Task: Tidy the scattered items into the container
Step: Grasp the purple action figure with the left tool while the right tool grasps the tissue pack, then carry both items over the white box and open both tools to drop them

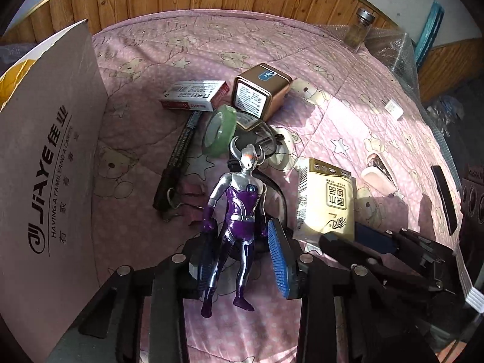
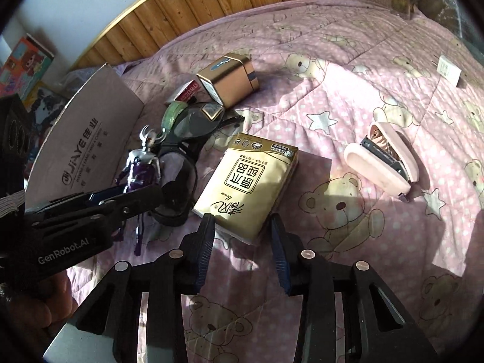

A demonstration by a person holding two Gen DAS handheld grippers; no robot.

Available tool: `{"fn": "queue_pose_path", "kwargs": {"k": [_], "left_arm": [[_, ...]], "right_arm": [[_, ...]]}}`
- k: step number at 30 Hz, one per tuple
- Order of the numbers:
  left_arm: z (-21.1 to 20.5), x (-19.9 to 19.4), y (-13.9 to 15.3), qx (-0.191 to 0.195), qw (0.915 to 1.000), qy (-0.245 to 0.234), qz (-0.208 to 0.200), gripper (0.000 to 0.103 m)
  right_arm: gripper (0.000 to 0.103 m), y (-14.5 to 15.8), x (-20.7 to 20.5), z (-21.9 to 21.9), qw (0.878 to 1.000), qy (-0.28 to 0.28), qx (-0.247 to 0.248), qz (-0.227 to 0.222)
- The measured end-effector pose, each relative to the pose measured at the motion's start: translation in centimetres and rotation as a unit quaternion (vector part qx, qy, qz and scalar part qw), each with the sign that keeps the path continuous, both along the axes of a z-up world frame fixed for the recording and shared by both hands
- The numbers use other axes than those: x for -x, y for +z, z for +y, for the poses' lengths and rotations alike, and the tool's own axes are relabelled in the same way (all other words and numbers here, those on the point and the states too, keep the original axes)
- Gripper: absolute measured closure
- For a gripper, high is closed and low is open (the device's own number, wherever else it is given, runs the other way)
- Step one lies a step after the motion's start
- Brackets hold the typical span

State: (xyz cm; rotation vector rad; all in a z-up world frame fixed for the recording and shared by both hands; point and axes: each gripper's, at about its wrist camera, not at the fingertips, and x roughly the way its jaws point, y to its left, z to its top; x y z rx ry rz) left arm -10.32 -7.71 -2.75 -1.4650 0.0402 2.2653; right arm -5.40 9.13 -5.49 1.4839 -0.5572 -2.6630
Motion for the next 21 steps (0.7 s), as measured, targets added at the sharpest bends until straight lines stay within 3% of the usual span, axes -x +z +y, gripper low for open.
{"fn": "queue_pose_path", "kwargs": {"k": [2,4,7,10,14,16,21], "left_arm": [[-1.2,0.0,0.0,-0.021,0.9996,0.013,-0.010,0.070],[-2.2,-0.2,-0.2,-0.037,0.9988,0.022,-0.023,0.088],[-3.5,-0.4,-0.3,-0.061,0.9969,0.032,-0.039,0.088],[-3.9,-0.9,0.0,-0.066,0.9970,0.027,-0.031,0.088],[-3.8,-1.5,0.5,-0.069,0.9972,0.019,-0.024,0.089],[-3.7,-1.7,0.7,-0.069,0.9973,0.015,-0.021,0.089],[-3.8,-2.3,1.9,-0.075,0.9971,0.011,-0.007,0.089]], "right_arm": [[0.065,0.3,0.1,0.3,1.000,-0.006,0.003,0.000],[0.065,0.6,0.2,0.3,1.000,-0.009,-0.001,-0.001],[0.061,0.7,0.6,0.0,1.000,-0.017,0.000,-0.008],[0.046,0.5,1.4,-0.4,0.999,-0.039,0.002,-0.018],[0.043,-0.4,3.4,-0.9,0.998,-0.057,-0.006,-0.033],[0.057,-0.4,3.8,-1.1,0.998,-0.054,-0.010,-0.033],[0.074,0.7,3.0,-0.9,0.998,-0.051,-0.013,-0.027]]}}
